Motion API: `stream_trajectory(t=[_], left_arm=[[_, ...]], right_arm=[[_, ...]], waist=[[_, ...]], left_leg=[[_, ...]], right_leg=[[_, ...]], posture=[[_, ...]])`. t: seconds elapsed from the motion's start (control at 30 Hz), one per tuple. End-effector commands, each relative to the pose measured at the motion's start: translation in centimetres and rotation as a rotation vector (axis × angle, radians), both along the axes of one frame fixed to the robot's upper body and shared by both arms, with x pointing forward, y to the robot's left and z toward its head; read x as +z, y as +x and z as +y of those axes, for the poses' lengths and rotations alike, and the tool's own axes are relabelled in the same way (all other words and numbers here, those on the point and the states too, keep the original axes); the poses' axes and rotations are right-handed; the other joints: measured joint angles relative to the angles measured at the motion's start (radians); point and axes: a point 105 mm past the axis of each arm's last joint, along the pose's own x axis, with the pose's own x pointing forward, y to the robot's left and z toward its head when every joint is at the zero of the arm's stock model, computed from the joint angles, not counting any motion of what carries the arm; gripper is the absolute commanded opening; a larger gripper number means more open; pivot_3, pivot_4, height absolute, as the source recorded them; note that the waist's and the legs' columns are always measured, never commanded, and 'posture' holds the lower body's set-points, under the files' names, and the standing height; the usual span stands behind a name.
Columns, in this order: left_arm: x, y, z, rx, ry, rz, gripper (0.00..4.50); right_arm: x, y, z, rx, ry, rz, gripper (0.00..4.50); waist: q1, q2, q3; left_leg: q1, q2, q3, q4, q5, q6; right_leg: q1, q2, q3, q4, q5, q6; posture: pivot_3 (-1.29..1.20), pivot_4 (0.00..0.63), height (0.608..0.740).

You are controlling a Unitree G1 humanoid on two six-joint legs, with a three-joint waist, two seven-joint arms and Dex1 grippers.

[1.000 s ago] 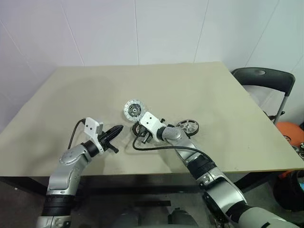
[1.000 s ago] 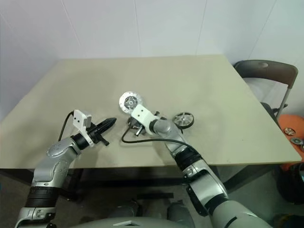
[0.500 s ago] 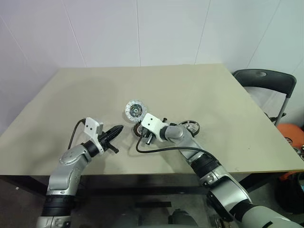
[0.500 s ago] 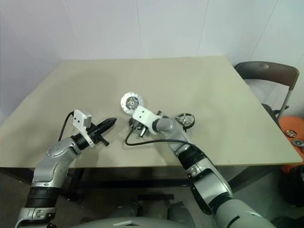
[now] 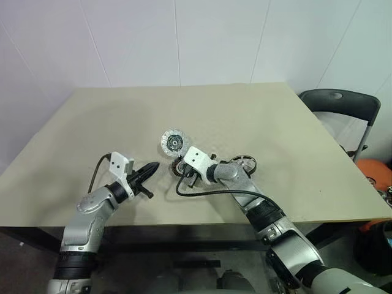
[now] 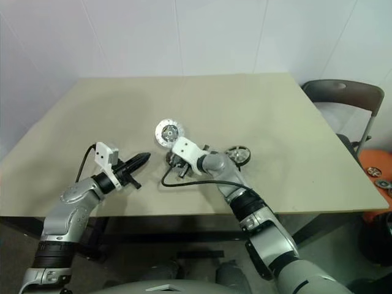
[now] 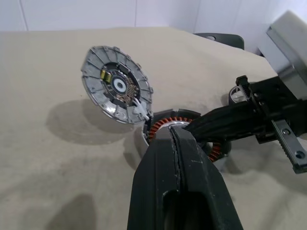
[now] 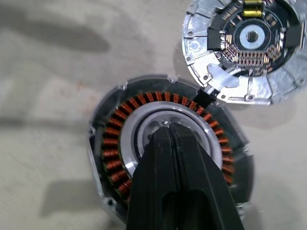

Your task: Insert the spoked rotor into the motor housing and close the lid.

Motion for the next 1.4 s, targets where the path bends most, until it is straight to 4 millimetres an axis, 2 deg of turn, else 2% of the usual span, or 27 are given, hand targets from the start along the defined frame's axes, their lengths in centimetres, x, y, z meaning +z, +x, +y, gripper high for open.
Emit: stream_trajectory(t=[0.03,0.27,0.5,0.7,0.9,0.97,1.07,1.17,1.4], left_arm=[[1.3,0.0,-0.3,-0.016,0.011,-0.052,0.0],[1.1,-0.1,-0.8,-0.026,0.008,-0.049,0.0],[1.1,-0.1,-0.7,-0.024,0.011,-0.048,0.0],[1.0,-0.1,-0.6,-0.023,0.015,-0.043,0.0],[0.9,0.0,-0.7,-0.026,0.016,-0.042,0.0],[1.0,0.0,-0.6,-0.024,0.017,-0.043,0.0],[1.1,0.0,-0.5,-0.02,0.017,-0.048,0.0],[1.6,-0.1,-0.3,-0.024,0.013,-0.062,0.0],[2.0,-1.1,0.6,-0.05,0.034,-0.08,0.0]], right_arm=[[1.4,0.9,0.0,-0.046,0.099,0.004,0.04],[2.4,2.5,-0.8,-0.112,0.08,-0.101,0.04],[1.1,2.5,-1.0,-0.114,0.014,-0.101,0.04],[3.4,2.4,0.3,-0.113,0.182,-0.114,0.04],[3.7,1.9,1.0,-0.08,0.213,-0.111,0.04],[4.4,2.0,0.8,-0.101,0.281,-0.086,0.04],[6.3,2.8,-0.6,-0.156,0.439,-0.003,0.04],[7.1,3.1,-3.0,-0.169,0.509,0.1,0.04],[8.3,1.3,-9.9,-0.15,0.617,0.387,0.04]], waist=[[-0.001,0.001,0.001],[-0.001,0.001,0.001],[-0.002,0.001,0.002],[-0.003,0.001,0.002],[-0.002,0.001,0.002],[-0.002,0.002,0.002],[-0.002,0.002,0.002],[0.002,0.002,0.002],[0.0,0.003,0.003]], left_leg=[[-0.001,0.0,0.0,0.0,0.0,0.0],[-0.002,0.0,0.0,-0.001,0.0,0.0],[-0.002,0.0,0.0,-0.001,0.0,0.0],[-0.002,0.0,0.0,-0.002,0.0,0.0],[-0.002,0.0,0.0,-0.002,0.0,0.0],[-0.002,0.0,0.0,-0.002,0.0,0.0],[-0.002,0.0,0.0,-0.002,0.0,0.0],[-0.002,0.0,0.0,-0.002,0.0,0.0],[-0.009,0.0,0.0,-0.001,0.0,0.0]], right_leg=[[-0.001,0.0,0.0,0.0,0.0,0.0],[-0.002,0.0,0.0,0.0,0.0,0.0],[-0.002,0.0,0.0,0.0,0.0,0.0],[-0.003,0.0,0.0,0.0,0.0,0.0],[-0.003,0.0,0.0,0.0,0.0,0.0],[-0.003,0.0,0.0,0.0,0.0,0.0],[-0.003,0.0,0.0,0.0,0.0,0.0],[-0.003,0.0,0.0,0.0,0.0,0.0],[-0.008,-0.001,0.0,-0.001,0.0,0.0]], posture=[[0.0,0.0,0.74],[0.0,0.0,0.74],[0.0,0.0,0.74],[0.0,0.0,0.74],[0.0,0.0,0.74],[0.0,0.0,0.74],[0.0,0.0,0.74],[0.0,0.0,0.74],[0.0,0.0,0.74]])
